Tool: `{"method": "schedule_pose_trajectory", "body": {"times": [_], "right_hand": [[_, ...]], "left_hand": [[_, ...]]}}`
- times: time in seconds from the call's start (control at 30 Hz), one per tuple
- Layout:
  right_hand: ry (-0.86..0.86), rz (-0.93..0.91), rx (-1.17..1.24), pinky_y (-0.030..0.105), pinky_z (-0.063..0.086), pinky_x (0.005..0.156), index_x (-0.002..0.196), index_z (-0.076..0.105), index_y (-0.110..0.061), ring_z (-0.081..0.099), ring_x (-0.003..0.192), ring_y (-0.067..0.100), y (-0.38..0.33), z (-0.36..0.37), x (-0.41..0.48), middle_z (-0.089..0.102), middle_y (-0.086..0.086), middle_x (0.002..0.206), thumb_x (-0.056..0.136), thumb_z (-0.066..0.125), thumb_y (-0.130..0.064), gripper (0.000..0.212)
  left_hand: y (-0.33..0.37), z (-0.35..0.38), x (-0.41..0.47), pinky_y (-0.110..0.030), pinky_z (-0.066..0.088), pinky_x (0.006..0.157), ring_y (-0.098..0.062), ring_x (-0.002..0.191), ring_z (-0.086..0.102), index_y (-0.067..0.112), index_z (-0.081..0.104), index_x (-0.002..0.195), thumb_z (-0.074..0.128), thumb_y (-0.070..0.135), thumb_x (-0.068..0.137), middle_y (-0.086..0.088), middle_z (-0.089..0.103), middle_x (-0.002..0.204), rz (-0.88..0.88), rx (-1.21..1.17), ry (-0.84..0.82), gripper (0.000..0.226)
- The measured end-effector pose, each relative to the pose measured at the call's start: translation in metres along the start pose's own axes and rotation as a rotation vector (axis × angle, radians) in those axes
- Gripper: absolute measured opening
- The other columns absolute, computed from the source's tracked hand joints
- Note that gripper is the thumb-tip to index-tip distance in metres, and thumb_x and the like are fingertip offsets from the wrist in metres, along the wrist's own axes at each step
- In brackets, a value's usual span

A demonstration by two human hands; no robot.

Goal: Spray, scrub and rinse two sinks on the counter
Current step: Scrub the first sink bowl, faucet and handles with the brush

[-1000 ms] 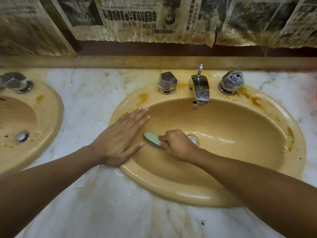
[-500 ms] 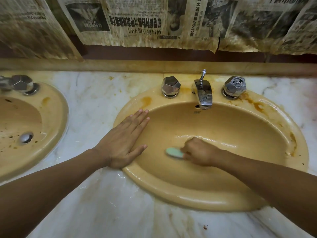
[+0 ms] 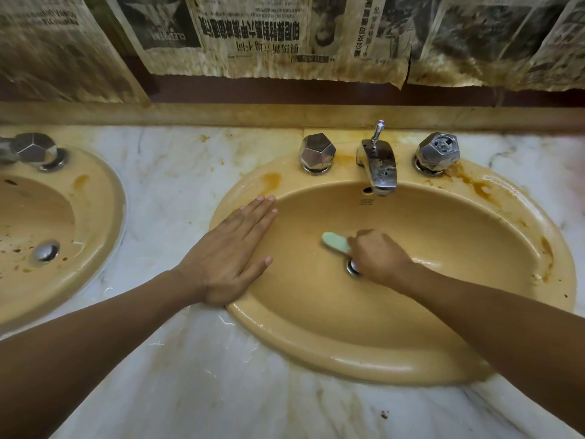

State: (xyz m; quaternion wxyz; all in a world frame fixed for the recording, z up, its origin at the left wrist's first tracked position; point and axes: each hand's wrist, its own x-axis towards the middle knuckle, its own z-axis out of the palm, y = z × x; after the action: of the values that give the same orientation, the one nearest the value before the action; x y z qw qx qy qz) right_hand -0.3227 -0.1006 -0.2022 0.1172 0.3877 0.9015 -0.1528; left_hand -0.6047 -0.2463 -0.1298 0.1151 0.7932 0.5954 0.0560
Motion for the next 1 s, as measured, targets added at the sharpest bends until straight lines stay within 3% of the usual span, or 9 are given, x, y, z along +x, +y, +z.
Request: {"method": "schedule_pose_trajectory", "body": {"times": [0.1,0.27,0.37,0.43,0.57,0.7,0.8,0.9,1.0], "right_hand": [[-0.179,-0.280,0.137,0.037,0.046,0.079,0.103,0.071,-0.015,0.061,0.086,0.027,-0.027,0.016,-0.021,0.064,0.008,0.088,0.098,0.057,-0.030,0.021],[-0.033,0.107,0.077,0.038,0.051,0.074,0.103,0.067,-0.011,0.063,0.092,0.035,0.007,0.001,0.000,0.062,0.012,0.095,0.092,0.058,-0.023,0.018],[-0.216,-0.089,0.178,0.035,0.049,0.078,0.097,0.073,-0.013,0.065,0.095,0.031,-0.026,-0.003,-0.013,0.072,0.011,0.095,0.094,0.052,-0.034,0.029],[-0.329,-0.209,0.290,0.030,0.044,0.091,0.113,0.076,-0.020,0.062,0.106,0.022,-0.054,-0.004,-0.026,0.075,-0.002,0.113,0.098,0.055,-0.037,0.031],[-0.266,-0.170,0.391,0.027,0.040,0.105,0.129,0.071,-0.023,0.056,0.123,0.020,-0.064,-0.004,-0.024,0.069,-0.008,0.131,0.100,0.061,-0.033,0.033],[-0.404,-0.209,0.559,0.024,0.049,0.083,0.120,0.076,-0.028,0.063,0.092,0.011,-0.057,-0.021,-0.048,0.076,-0.011,0.111,0.097,0.066,-0.031,0.025],[-0.502,-0.189,0.390,0.029,0.049,0.072,0.112,0.078,-0.028,0.058,0.079,0.013,-0.028,-0.033,-0.055,0.074,-0.004,0.091,0.097,0.062,-0.029,0.022],[-0.420,-0.114,0.348,0.030,0.042,0.065,0.090,0.075,-0.015,0.044,0.069,0.012,-0.040,-0.026,-0.050,0.057,0.001,0.069,0.096,0.057,-0.023,0.020],[-0.300,-0.187,0.574,0.030,0.047,0.060,0.098,0.077,-0.011,0.040,0.061,0.004,-0.088,-0.030,-0.054,0.065,0.004,0.066,0.096,0.064,-0.028,0.021]], "left_hand": [[0.000,0.001,0.000,-0.045,0.011,0.129,-0.015,0.159,-0.007,0.012,0.008,0.165,0.030,0.047,0.104,-0.001,-0.004,0.173,-0.007,-0.008,0.014,0.073],[0.000,0.002,0.000,-0.046,0.012,0.129,-0.015,0.159,-0.008,0.014,0.008,0.165,0.028,0.047,0.105,0.000,-0.006,0.173,-0.020,-0.004,0.015,0.071],[-0.001,0.002,0.000,-0.047,0.013,0.128,-0.015,0.159,-0.008,0.016,0.009,0.165,0.031,0.047,0.104,-0.001,-0.006,0.173,-0.021,-0.003,0.013,0.072],[-0.001,0.001,0.000,-0.047,0.013,0.128,-0.016,0.159,-0.008,0.017,0.011,0.165,0.032,0.049,0.104,-0.001,-0.007,0.173,-0.019,0.007,0.012,0.072],[-0.001,0.000,0.000,-0.049,0.012,0.128,-0.017,0.159,-0.010,0.021,0.015,0.165,0.032,0.053,0.103,0.000,-0.010,0.173,-0.017,0.041,-0.003,0.071],[0.000,0.000,0.000,-0.050,0.010,0.128,-0.017,0.158,-0.012,0.025,0.019,0.164,0.031,0.054,0.102,0.001,-0.011,0.173,-0.028,0.071,-0.009,0.069],[0.001,0.000,0.000,-0.050,0.009,0.128,-0.017,0.158,-0.013,0.026,0.023,0.163,0.030,0.055,0.102,0.001,-0.011,0.172,-0.035,0.074,-0.019,0.068],[0.001,0.000,0.000,-0.050,0.009,0.128,-0.017,0.159,-0.011,0.026,0.026,0.162,0.031,0.055,0.101,0.001,-0.009,0.173,-0.032,0.068,-0.017,0.068],[0.000,-0.001,-0.001,-0.049,0.008,0.128,-0.018,0.159,-0.009,0.025,0.031,0.160,0.032,0.053,0.100,0.001,-0.007,0.173,-0.025,0.052,-0.009,0.066]]}}
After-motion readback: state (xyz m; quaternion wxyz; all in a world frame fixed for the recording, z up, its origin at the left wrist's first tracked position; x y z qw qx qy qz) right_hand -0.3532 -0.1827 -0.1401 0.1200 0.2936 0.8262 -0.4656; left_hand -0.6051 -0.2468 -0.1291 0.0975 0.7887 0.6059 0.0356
